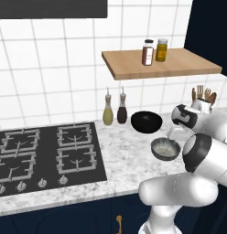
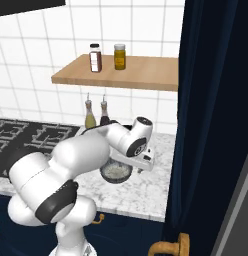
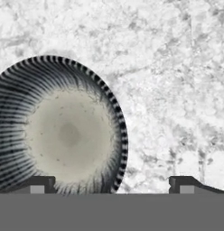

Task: Pick up the bowls on the counter and stack them on top of one another in the open cabinet. Place the smaller bowl on top of the larger bowl.

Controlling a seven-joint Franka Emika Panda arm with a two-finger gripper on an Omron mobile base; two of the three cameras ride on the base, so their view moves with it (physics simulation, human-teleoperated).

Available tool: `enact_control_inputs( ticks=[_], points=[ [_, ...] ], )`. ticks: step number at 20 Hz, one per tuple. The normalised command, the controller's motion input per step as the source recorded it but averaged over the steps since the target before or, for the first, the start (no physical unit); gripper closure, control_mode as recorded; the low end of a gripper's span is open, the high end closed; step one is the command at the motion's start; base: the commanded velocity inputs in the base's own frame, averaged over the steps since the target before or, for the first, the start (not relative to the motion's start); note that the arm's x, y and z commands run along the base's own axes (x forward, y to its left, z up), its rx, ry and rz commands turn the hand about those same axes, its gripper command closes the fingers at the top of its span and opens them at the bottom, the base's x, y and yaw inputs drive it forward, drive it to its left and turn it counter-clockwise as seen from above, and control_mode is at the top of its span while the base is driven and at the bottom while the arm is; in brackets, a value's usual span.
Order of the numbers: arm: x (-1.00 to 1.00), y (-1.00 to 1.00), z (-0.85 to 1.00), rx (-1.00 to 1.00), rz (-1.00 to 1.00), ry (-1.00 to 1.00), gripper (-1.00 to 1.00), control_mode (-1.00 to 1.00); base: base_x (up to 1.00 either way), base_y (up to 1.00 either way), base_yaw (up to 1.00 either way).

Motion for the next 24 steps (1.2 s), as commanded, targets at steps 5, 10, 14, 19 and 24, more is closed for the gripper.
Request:
enact_control_inputs(
  ticks=[5,10,14,19,24],
  points=[
    [0.1,0.0,-0.35,0.0,0.0,0.03,-1.0,-1.0,0.0,0.0,0.0],
    [0.17,0.0,-0.32,0.0,0.0,0.04,-1.0,-1.0,0.0,0.0,0.0],
    [0.14,0.0,-0.25,0.0,0.0,0.03,-1.0,-1.0,0.0,0.0,0.0],
    [0.01,0.0,-0.05,0.0,0.0,0.01,1.0,-1.0,0.0,0.0,0.0],
    [0.0,0.07,0.0,0.0,0.0,0.0,1.0,-1.0,0.0,0.0,0.0]
  ],
)
